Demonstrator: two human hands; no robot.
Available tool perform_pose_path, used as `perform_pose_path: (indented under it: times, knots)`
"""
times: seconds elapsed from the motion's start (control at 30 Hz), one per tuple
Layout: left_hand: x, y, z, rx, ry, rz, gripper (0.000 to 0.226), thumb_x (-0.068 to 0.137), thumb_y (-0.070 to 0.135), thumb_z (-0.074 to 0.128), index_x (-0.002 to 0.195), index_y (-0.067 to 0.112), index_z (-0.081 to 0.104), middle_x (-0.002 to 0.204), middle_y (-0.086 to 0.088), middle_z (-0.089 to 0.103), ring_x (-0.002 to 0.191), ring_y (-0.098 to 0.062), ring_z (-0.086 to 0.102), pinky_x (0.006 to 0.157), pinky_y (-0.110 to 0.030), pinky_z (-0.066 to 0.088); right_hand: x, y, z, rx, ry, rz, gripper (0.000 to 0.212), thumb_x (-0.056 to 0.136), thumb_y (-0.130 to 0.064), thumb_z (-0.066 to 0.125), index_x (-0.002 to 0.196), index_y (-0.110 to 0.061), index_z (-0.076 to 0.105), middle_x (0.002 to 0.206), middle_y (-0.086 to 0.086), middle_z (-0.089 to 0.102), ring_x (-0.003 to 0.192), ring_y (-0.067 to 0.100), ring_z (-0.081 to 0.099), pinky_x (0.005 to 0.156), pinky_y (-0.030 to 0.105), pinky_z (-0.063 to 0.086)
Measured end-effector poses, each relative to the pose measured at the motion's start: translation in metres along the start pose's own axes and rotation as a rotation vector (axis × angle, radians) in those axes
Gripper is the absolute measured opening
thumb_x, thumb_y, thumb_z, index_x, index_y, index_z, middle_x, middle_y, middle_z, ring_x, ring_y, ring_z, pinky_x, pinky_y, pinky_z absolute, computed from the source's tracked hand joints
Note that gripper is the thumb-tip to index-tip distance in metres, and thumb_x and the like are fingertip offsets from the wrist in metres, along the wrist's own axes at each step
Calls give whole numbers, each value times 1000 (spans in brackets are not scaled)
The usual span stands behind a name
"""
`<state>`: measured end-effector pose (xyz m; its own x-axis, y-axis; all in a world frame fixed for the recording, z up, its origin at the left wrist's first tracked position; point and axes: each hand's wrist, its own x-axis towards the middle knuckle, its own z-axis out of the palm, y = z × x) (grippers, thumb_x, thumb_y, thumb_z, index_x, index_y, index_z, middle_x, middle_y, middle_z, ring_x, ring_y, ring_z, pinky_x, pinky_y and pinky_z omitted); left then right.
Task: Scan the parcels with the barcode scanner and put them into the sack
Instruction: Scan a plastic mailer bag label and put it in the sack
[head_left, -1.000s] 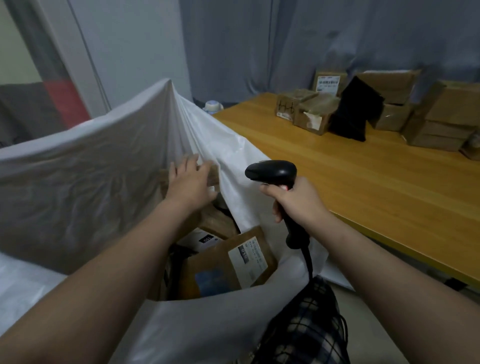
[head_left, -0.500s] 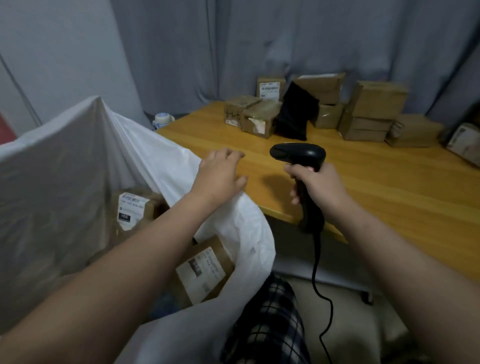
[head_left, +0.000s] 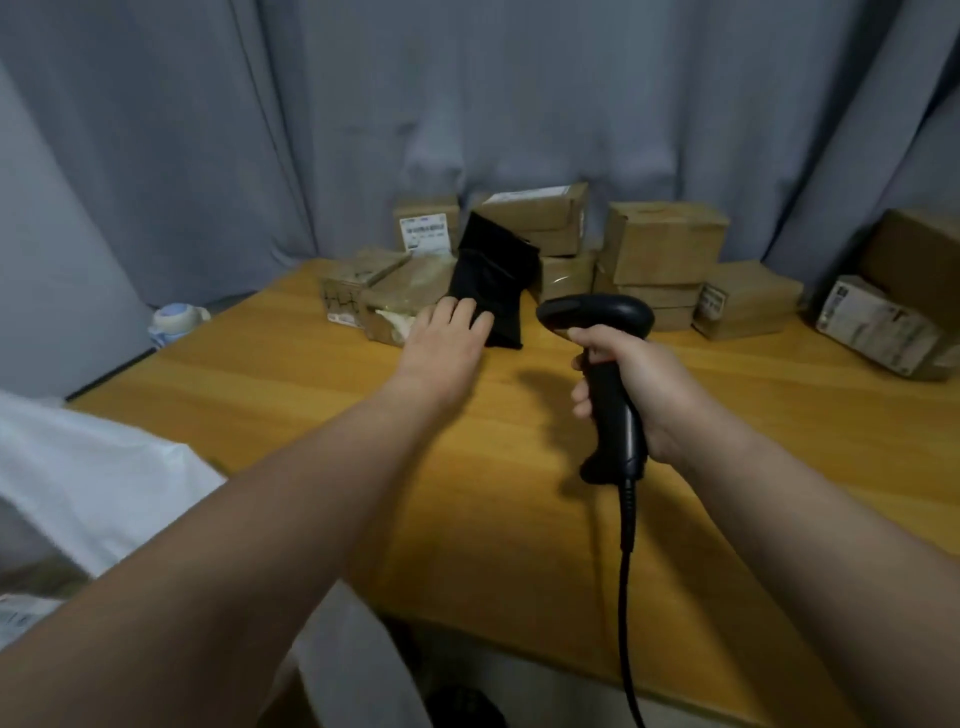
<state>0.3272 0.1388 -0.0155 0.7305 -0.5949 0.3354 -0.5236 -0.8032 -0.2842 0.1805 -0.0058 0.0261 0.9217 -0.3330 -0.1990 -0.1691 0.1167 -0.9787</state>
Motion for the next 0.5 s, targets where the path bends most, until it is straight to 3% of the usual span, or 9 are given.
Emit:
perform_pose_path:
  times: [0.13, 0.23, 0.4, 0.5]
  knots:
    - [49, -4, 31, 256, -41, 64, 61, 98, 16, 42, 152, 10, 12, 156, -13, 19, 145, -31, 14, 117, -44, 16, 38, 2, -12, 29, 11, 52, 33, 87, -35, 66, 96, -4, 64, 59, 7, 62, 47, 17, 59, 46, 22, 49]
    - [73, -8, 48, 333, -90, 93, 58, 102, 18, 36, 153, 8, 9, 158, -13, 16, 147, -30, 11, 119, -44, 15, 56, 5, -18, 42, 24, 79, 32, 87, -34, 66, 96, -3, 63, 58, 7, 60, 45, 17, 58, 44, 22, 48]
    - [93, -18, 43, 244, -65, 134, 40, 100, 16, 38, 139, 16, 45, 139, -7, 49, 132, -28, 39, 109, -39, 30, 64, 7, -26, 66, 28, 91, 31, 86, -36, 66, 90, -5, 63, 58, 8, 59, 46, 18, 57, 47, 24, 48]
    - [90, -22, 13, 79, 72, 151, 38, 99, 15, 42, 136, 20, 51, 135, -4, 55, 126, -26, 46, 102, -38, 34, 56, 1, -29, 113, 18, 78, 29, 86, -37, 66, 86, -8, 62, 59, 7, 59, 47, 18, 57, 49, 25, 48]
